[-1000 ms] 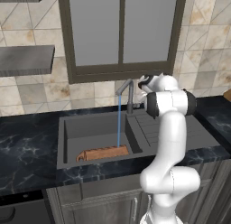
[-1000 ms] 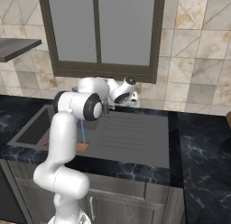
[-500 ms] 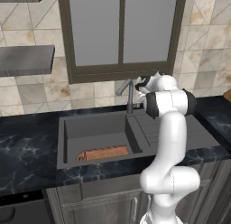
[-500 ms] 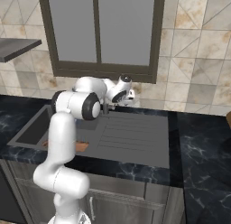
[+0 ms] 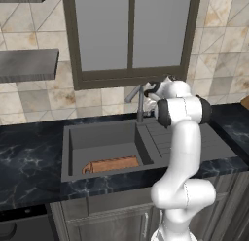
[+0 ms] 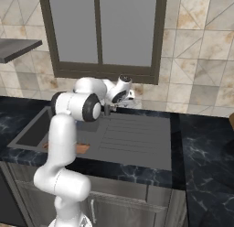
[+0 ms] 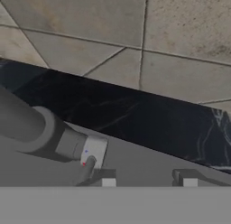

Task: Turn on the sink faucet with hot water and rinse the cutting board for ten seconds, then turn off the faucet. Push the cutting board to reach the water if necessary.

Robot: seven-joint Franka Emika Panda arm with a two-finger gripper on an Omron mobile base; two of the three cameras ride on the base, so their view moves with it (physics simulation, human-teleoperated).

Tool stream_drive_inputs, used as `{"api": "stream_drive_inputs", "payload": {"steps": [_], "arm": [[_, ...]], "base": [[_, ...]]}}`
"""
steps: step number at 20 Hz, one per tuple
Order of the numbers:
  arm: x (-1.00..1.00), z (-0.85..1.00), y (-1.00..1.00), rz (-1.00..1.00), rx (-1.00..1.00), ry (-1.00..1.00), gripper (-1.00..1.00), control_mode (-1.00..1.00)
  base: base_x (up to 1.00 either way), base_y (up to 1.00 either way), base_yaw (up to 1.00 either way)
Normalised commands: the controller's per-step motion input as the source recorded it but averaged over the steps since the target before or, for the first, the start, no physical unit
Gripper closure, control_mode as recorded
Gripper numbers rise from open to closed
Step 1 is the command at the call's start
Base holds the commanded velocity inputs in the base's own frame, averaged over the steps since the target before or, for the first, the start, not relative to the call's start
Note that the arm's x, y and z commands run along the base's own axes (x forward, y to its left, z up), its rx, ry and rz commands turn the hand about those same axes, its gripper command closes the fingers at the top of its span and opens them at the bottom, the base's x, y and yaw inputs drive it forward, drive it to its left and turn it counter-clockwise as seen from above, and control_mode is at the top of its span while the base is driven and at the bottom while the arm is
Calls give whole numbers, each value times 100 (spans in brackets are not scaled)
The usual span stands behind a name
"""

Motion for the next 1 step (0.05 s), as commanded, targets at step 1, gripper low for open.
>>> {"api": "stream_drive_inputs", "payload": {"steps": [1], "arm": [[-6, -29, 61, 0, 0, 0, -100, -100]], "base": [[0, 0, 0]]}}
